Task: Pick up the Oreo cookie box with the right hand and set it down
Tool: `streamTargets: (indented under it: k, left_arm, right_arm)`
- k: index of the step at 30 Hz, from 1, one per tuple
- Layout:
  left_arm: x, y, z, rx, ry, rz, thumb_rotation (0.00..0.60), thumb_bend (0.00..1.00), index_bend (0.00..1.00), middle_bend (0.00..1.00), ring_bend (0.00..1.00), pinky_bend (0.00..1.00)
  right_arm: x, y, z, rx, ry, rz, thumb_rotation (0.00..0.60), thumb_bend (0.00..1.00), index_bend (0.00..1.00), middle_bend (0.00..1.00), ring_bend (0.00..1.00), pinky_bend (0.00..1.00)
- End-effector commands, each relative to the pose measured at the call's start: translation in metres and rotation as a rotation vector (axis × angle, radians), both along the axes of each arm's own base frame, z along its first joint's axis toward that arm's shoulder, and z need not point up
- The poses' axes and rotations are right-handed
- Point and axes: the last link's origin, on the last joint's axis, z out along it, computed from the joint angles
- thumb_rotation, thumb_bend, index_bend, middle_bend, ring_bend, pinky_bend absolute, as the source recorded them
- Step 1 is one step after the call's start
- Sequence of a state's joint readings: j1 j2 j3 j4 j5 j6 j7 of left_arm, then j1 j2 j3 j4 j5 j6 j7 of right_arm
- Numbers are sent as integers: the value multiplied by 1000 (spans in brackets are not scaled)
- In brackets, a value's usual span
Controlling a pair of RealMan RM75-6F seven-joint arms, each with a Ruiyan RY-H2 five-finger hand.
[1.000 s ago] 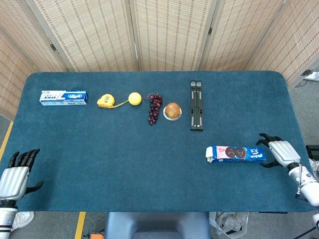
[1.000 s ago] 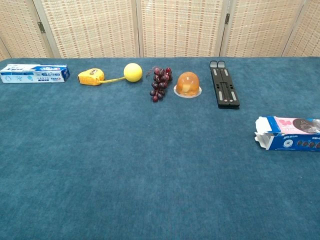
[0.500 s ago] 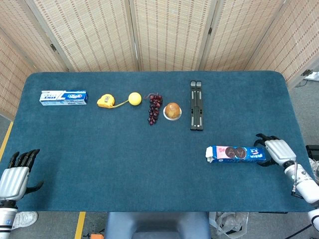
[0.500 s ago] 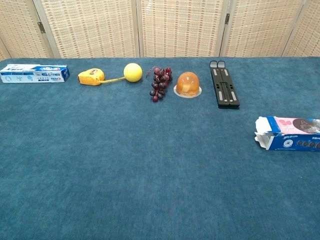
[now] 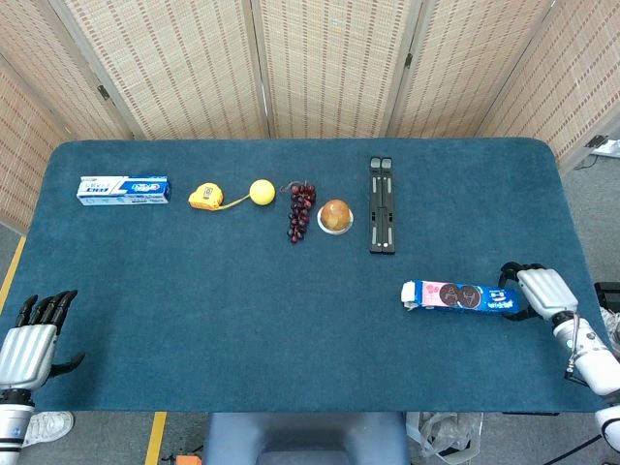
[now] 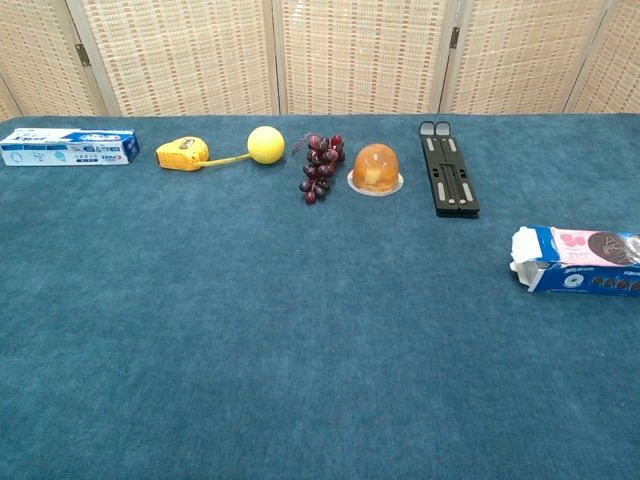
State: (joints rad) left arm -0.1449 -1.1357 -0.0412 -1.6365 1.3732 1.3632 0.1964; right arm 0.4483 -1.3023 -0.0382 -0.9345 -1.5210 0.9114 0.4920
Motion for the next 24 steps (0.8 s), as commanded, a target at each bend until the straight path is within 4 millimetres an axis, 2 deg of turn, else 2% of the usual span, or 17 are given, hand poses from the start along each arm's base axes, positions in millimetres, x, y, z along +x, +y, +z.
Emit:
streamTargets:
  k: [1,5,9,14,17,24]
  left_arm:
    - [0,0,0,-1,2,0,600,230,0,140,139,5]
    - [0,1,-1,-4,6,2,600,229,0,140,139,4]
    - [1,1,-4,-10,13,3,600,230,0,140,139,5]
    - [-1,4,-6,0,21,23,600,229,0,139,139,5]
    - [-3,7,-7,0,27,40,600,230,0,140,139,5]
    - [-3,13,-15,-22,41,61,600,229,0,139,140,5]
  right_arm:
    - [2,0,3,-3,-7,6,600,218,473,263,277,218]
    - [10,-7,13,3,2,16,600,218,494,271,278,218]
    - [19,-22,18,11,8,41,600,218,563,318,310,219]
    - [26,-35,24,14,42,100,600,217,599,344,345,263]
    - [27,-43,38,26,119,113,600,218,617,357,349,263]
    - [40,-44,50,28,297,240,600,217,626,364,350,263]
